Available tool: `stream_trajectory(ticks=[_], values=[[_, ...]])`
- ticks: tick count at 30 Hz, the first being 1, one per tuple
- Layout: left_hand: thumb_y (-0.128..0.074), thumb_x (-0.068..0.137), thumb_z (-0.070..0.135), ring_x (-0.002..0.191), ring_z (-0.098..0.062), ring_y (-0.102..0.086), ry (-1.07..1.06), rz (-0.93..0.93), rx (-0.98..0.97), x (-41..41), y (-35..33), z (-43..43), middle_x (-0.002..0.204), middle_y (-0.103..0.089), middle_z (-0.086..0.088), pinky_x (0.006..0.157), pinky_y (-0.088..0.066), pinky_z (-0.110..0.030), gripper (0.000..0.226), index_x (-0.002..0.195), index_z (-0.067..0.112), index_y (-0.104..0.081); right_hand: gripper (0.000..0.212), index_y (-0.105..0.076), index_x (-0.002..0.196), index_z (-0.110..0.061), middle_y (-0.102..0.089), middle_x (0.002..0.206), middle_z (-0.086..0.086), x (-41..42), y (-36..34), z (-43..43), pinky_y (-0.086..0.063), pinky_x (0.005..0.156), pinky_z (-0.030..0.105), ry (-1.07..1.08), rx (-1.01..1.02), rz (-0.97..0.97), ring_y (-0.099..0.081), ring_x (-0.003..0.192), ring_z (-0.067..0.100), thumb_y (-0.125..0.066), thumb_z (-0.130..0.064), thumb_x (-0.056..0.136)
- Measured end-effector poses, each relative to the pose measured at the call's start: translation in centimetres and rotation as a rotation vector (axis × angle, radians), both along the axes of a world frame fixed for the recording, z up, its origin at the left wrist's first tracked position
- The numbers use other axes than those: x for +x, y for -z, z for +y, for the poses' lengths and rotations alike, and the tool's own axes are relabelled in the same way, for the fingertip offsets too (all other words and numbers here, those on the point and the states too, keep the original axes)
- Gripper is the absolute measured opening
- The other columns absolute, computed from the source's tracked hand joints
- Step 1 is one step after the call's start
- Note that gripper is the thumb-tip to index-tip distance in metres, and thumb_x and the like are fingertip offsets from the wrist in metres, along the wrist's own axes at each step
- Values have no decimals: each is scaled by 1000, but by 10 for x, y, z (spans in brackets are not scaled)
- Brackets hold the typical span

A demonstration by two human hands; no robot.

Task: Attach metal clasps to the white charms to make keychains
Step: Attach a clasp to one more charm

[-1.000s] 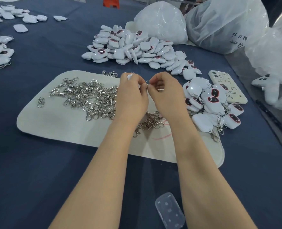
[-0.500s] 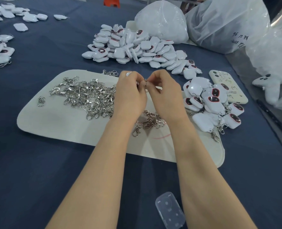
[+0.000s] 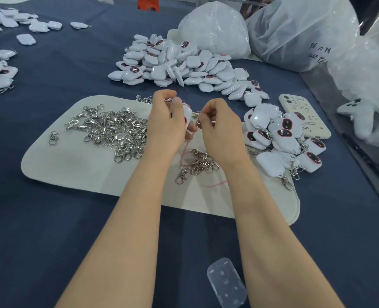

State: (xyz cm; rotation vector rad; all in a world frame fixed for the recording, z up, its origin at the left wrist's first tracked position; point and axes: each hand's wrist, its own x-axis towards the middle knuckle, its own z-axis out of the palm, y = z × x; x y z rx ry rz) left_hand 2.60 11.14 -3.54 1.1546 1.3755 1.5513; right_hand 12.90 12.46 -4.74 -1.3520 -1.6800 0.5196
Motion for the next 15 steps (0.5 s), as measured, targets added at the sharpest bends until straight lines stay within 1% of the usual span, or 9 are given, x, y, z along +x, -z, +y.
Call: stream_trajectory(ticks=[1,3,5,6,9,11,12,13,15], values=[[-37,101,19,38,-4,-54,-30,3,3,0,1,1,79,-54,-4,36,-41,-17,6,103,15,-41,12,-48,88,-16,-57,85,-3,-1,0,0,-39,69,18,-3,1,-6,-52,78,12,-50,-5,92],[-39,101,28,35,-5,-52,-63,7,-14,1,4,2,73,-51,-5,34,-36,-15,14,92,18,-41,13,-48,88,-16,-57,86,-2,-3,-1,-1,-42,74,22,-15,7,-15,-55,82,15,-50,-4,92],[-46,98,30,35,-6,-53,-51,-21,-59,0,4,4,72,-51,-4,36,-37,-15,16,88,19,-40,13,-48,88,-16,-58,86,0,-3,-2,-2,-44,75,24,-17,15,-14,-57,83,17,-50,-4,92],[-51,95,25,37,-6,-55,-26,-44,-83,-1,4,4,74,-54,-3,38,-40,-16,14,90,17,-41,13,-48,88,-16,-59,87,0,-3,-3,-2,-44,74,24,-12,19,-7,-57,83,17,-50,-4,92],[-58,89,12,54,-5,-62,106,-59,-133,-5,4,4,84,-62,-3,57,-55,-22,13,99,10,-48,13,-48,89,-16,-59,87,1,0,-3,0,-41,71,20,10,35,10,-56,83,17,-50,-3,92],[-61,90,11,62,-8,-64,178,-6,-122,-8,4,2,81,-62,-1,70,-59,-28,13,100,6,-55,14,-48,89,-16,-58,88,1,1,-3,1,-39,71,18,24,43,11,-56,83,17,-50,-2,91],[-62,90,10,62,-8,-63,197,18,-110,-9,4,1,77,-61,1,72,-59,-30,13,101,5,-58,14,-47,90,-16,-58,88,1,1,-3,1,-39,71,19,29,47,11,-55,84,17,-50,-2,91],[-61,91,11,60,-6,-63,206,34,-99,-9,3,0,74,-59,2,71,-59,-29,13,101,4,-59,14,-47,90,-16,-58,88,0,1,-3,1,-39,72,19,31,51,9,-55,84,17,-50,-2,91],[-57,94,15,52,-3,-60,205,96,-92,-8,2,-2,73,-56,3,61,-57,-25,12,102,7,-60,12,-48,90,-15,-58,87,0,2,-3,0,-38,70,19,33,54,-7,-54,83,16,-49,-3,92]])
